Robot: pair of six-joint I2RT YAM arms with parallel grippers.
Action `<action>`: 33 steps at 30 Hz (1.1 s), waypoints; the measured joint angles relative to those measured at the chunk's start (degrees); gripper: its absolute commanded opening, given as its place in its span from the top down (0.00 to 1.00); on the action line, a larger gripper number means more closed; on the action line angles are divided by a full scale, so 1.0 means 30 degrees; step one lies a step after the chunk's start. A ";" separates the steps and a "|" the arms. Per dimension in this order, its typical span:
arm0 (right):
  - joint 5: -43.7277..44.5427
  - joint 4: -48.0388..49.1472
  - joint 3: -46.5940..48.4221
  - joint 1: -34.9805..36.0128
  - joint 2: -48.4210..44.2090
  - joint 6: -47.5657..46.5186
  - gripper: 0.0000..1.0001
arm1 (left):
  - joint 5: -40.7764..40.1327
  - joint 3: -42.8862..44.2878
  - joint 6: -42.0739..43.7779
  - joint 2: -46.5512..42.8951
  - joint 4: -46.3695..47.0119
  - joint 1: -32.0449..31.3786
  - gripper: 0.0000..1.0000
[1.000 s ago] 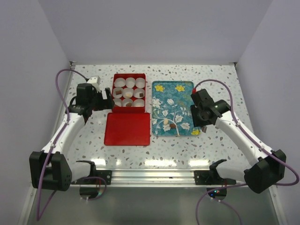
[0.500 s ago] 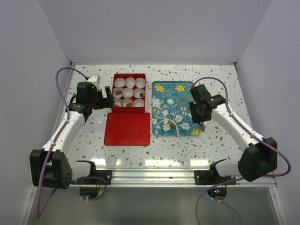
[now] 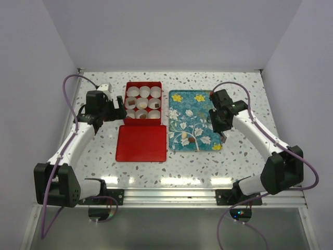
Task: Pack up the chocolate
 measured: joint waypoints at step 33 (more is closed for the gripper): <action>-0.2317 -0.1326 1.8185 0.3024 1.0732 -0.0882 0.76 | -0.0495 0.0248 0.0000 -0.0488 -0.0095 0.0000 0.00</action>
